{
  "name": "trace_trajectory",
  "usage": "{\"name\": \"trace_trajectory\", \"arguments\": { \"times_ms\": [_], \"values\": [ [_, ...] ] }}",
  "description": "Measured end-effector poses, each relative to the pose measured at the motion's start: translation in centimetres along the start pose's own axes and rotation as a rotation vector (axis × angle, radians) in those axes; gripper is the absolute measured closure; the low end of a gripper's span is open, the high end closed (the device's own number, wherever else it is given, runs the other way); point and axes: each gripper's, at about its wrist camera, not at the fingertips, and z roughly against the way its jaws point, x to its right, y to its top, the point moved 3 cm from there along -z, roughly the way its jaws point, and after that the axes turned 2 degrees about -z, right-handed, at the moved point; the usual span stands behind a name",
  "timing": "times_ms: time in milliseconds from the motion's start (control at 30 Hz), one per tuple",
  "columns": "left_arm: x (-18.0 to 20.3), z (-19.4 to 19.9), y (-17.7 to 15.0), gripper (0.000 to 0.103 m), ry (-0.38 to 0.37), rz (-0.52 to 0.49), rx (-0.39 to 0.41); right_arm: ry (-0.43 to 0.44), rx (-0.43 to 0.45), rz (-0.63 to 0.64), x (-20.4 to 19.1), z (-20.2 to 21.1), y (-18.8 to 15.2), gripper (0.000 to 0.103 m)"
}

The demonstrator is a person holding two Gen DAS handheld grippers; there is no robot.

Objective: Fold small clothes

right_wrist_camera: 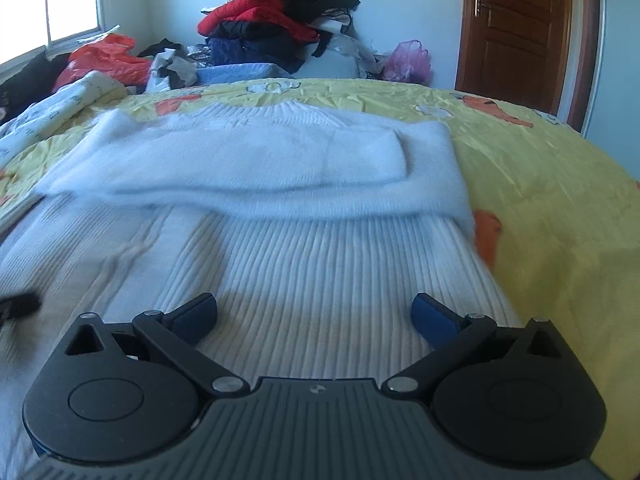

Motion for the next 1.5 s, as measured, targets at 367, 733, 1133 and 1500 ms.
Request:
{"name": "trace_trajectory", "arguments": {
  "times_ms": [367,733,1133,1500],
  "values": [
    [0.1,-0.1,0.0,0.000,0.002,-0.003,-0.001,0.002,0.009,0.020,-0.5,2.9,-2.7,0.001],
    [0.1,-0.1,0.0,0.000,0.002,-0.003,-0.001,-0.007,0.008,0.025,-0.8,4.6,-4.0,0.002],
    [0.1,-0.1,-0.1,0.000,0.002,-0.003,-0.002,0.009,0.016,0.020,-0.7,5.1,-4.7,0.001],
    [-0.2,3.8,-3.1,0.000,-0.010,-0.022,-0.009,0.011,0.015,0.018,-0.7,5.1,-4.7,0.002]
  ]
}}
